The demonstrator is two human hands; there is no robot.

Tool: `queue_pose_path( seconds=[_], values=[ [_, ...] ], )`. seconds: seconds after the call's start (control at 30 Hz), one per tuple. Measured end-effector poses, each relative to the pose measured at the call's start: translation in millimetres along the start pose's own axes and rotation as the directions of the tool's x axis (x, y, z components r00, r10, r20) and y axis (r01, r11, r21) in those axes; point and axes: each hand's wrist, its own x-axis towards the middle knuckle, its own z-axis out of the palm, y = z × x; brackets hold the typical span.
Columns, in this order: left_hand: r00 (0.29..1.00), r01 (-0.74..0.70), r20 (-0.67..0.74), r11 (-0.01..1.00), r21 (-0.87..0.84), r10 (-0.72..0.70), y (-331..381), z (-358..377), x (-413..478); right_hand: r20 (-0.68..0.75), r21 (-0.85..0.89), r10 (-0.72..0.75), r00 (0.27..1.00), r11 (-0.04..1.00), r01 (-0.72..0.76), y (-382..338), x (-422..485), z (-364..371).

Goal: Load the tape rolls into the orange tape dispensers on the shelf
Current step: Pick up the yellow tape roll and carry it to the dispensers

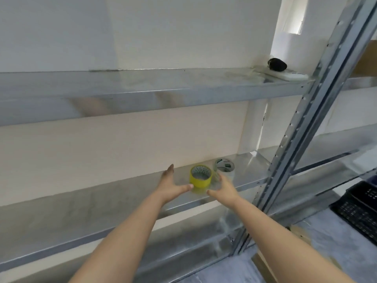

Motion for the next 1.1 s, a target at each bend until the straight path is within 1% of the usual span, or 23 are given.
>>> queue_pose_path(
  seconds=[0.1,0.2,0.37,0.53,0.67,0.73,0.8,0.87,0.97,1.1],
  values=[
    [0.996,0.083,-0.031,0.996,-0.006,-0.084,-7.8,19.7,26.4,0.061,-0.016,-0.026,0.998,1.000,0.027,14.6,38.6,-4.8],
    [0.986,0.150,-0.065,0.989,-0.007,-0.151,-10.9,39.3,45.9,0.119,0.018,-0.046,0.992,0.999,0.044,29.5,66.7,-7.3],
    [0.974,0.222,-0.041,0.974,-0.054,-0.224,-12.5,63.6,65.7,0.138,0.084,-0.093,0.986,0.993,0.082,46.9,94.1,1.9],
    [0.976,0.200,-0.065,0.975,-0.094,-0.207,-13.0,79.6,82.5,0.076,0.108,-0.095,0.993,0.990,0.087,58.3,107.0,21.6],
    [0.979,0.136,-0.152,0.990,-0.027,-0.138,-13.2,87.1,86.1,0.051,0.002,-0.139,0.989,0.990,0.139,58.3,107.9,27.7],
    [0.970,0.134,-0.197,0.989,-0.057,-0.143,-11.3,89.9,86.1,0.013,0.011,-0.153,0.988,0.988,0.153,56.4,107.2,29.5],
    [0.962,0.131,-0.226,0.985,-0.108,-0.153,-9.1,89.8,84.6,0.018,0.019,-0.151,0.988,0.988,0.151,52.9,106.6,29.3],
    [0.955,0.127,-0.251,0.982,-0.137,-0.159,-7.2,84.4,80.0,0.014,0.019,-0.169,0.986,0.986,0.168,46.6,106.2,28.1],
    [0.937,0.107,-0.316,0.983,-0.151,-0.151,-0.6,65.5,67.7,0.024,-0.015,-0.238,0.971,0.971,0.238,26.5,102.6,27.9],
    [0.904,0.113,-0.398,0.986,-0.123,-0.153,9.5,23.1,41.4,0.056,0.032,-0.326,0.944,0.945,0.325,-13.7,91.9,38.5]
  ],
)
